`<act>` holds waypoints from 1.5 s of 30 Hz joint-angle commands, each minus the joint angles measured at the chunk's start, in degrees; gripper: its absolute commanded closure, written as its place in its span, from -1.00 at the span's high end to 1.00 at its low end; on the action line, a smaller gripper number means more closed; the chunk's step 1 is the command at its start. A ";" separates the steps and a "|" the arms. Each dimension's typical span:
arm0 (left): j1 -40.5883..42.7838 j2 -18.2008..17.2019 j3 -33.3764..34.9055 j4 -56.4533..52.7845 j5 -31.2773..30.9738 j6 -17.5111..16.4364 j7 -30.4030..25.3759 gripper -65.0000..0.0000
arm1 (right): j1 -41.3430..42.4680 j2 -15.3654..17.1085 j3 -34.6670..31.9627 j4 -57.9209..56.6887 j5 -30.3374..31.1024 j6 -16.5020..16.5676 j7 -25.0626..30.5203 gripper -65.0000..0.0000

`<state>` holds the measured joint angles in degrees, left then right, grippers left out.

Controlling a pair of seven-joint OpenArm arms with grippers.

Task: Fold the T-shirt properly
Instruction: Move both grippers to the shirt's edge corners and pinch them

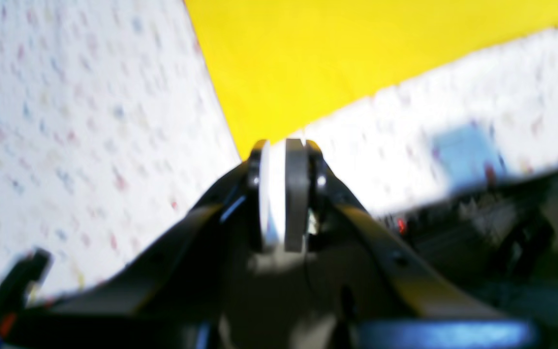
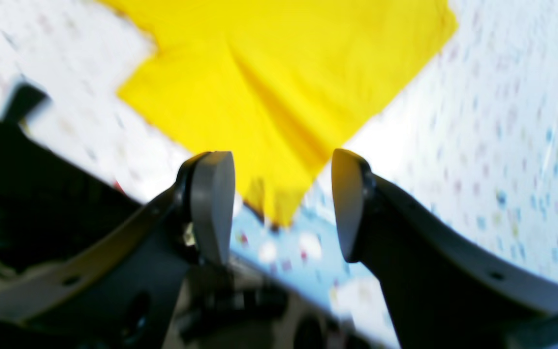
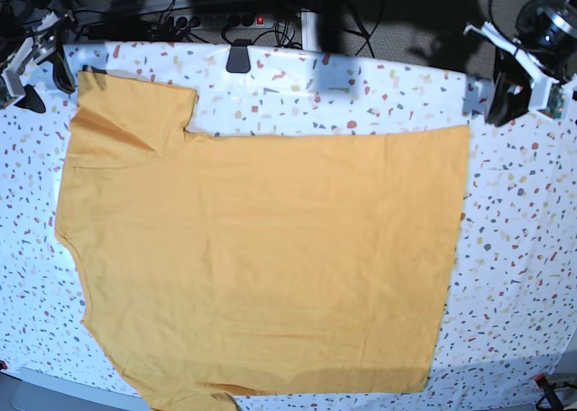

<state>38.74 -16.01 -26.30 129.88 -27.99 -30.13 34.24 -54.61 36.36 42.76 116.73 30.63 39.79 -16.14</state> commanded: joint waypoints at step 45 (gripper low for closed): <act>-11.63 -20.33 28.30 -22.47 53.62 12.37 -25.16 -0.21 | -0.31 0.83 0.68 7.93 -34.47 0.21 13.20 0.18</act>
<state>27.31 -35.51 2.37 106.54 25.74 -18.37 10.31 -54.61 36.53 42.76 123.87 -4.32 40.23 -3.97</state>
